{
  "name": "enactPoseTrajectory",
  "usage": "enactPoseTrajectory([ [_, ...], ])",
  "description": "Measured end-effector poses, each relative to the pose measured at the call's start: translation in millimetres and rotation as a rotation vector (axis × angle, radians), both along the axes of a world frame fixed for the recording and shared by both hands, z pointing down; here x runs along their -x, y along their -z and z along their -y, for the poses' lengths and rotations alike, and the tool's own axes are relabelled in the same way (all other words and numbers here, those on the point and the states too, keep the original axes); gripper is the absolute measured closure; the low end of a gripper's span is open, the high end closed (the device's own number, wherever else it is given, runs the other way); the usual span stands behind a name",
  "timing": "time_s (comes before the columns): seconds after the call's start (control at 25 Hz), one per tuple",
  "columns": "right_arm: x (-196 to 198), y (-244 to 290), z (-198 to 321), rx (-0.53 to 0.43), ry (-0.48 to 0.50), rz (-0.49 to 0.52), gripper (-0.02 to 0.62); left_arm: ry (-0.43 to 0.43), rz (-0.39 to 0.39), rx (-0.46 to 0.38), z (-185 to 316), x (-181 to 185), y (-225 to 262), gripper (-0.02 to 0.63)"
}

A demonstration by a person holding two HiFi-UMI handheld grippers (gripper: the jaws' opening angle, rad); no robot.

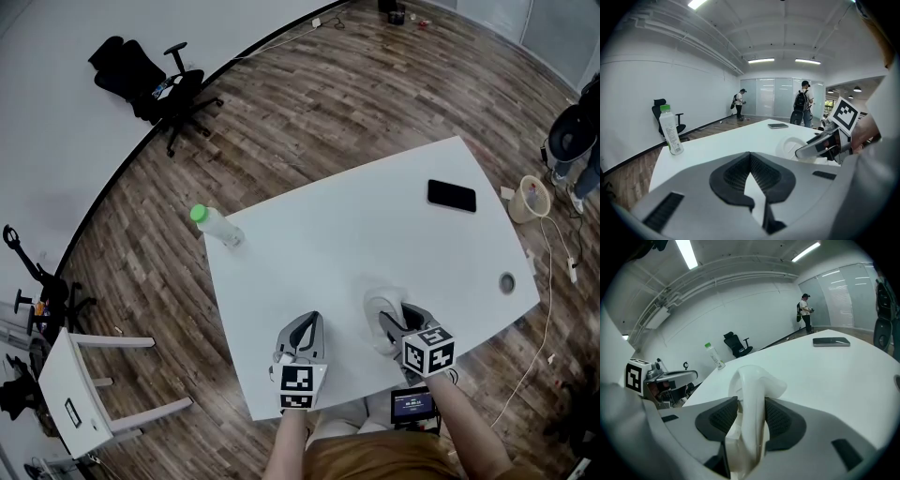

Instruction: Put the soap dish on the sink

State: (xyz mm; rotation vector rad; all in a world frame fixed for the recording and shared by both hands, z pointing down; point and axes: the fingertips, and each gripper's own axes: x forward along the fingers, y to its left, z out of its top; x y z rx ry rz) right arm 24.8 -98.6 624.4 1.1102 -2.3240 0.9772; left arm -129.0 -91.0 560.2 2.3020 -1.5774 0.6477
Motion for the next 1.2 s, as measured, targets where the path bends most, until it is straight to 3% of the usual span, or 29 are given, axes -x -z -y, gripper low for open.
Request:
enactPoseTrajectory([
  [0.32, -3, 0, 1, 0.010, -0.009, -0.088, 0.425, 0.001, -0.005, -0.009, 3, 3, 4, 0.598],
  [0.6, -8, -3, -1, 0.074, -0.001, -0.073, 0.425, -0.007, -0.007, -0.009, 2, 2, 6, 0.598],
  [1.2, -25, -17, -2, 0.133, -0.057, -0.185, 0.394, -0.021, -0.015, -0.006, 7, -5, 5, 0.598],
])
